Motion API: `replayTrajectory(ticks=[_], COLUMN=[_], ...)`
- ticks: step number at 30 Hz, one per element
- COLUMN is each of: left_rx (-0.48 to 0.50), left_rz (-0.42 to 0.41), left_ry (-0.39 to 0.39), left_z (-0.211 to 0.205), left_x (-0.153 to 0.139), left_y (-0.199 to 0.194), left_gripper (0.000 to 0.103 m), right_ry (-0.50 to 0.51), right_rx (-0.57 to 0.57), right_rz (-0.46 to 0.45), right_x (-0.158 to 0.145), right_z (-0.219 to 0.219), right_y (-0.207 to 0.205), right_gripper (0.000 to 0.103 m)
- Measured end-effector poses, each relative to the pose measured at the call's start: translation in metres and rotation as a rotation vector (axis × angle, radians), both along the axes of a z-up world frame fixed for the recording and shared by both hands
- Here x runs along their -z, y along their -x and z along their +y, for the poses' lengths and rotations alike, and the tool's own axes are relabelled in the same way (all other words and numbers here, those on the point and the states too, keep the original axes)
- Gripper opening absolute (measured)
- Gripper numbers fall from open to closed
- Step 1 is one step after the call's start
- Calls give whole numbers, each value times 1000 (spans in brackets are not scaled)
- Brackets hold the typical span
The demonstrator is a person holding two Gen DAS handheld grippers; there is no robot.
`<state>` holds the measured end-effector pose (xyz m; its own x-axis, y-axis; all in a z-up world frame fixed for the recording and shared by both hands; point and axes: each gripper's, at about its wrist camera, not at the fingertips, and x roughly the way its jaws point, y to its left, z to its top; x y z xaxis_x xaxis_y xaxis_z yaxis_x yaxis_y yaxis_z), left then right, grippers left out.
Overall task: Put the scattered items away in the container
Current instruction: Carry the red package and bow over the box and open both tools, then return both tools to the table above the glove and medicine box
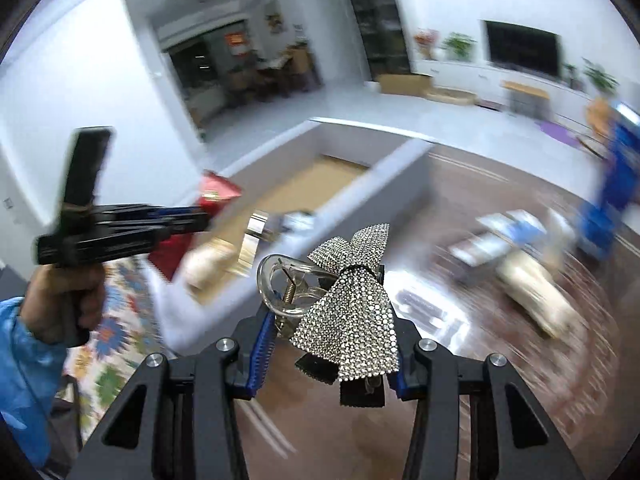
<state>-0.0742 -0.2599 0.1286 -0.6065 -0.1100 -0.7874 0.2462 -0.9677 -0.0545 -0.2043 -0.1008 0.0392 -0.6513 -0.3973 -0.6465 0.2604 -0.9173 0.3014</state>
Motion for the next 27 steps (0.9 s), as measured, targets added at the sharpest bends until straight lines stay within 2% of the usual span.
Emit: replayTrajectory(ticks=[5,9,11,14,15,16,17,18,19,20,21,25,27], left_rx=[-154,-221,-245,-255,-261,-262,-258,-253,-244,-232,-216,-159,-158], left_rz=[-48,-101,-122,-166,-181,-193,-198,-202,-208,-225,-251,-348,-366], left_ry=[-1,-27,-52,-72,-69,-64,-61,-59,-58,-46,-21,111,167], left_z=[-88,-127,-140,-147,-148,-149,-149,-148,-145,-139,-136,-119,-114], left_x=[21,52,68,89,95,99,103,105,108,110,115,131,135], left_y=[-5,-7,-8,-7,-6,-5,-5,-4,-3,-1,3,11,15], left_gripper=[22,22,22,23,23,24,30,43,51,70,79,79,79], right_ry=[19,-28,-58,-167,-186,-206,-219,-232,-248,-260,-272,-288,-282], right_rx=[-146,-227,-247,-266,-262,-257,-253,-252,-254,-259,-267,-276,-278], right_rz=[18,-60,-108,-176,-182,-189,-192,-187,-183,-186,-196,-226,-209], right_x=[-7,27,47,74,78,82,83,84,84,85,86,96,96], right_z=[-101,-169,-189,-216,-219,-223,-226,-227,-228,-229,-231,-226,-224], right_y=[52,91,104,115,113,112,111,109,109,111,109,103,99], right_gripper=[47,47,47,48,49,59,66,74,76,76,76,77,77])
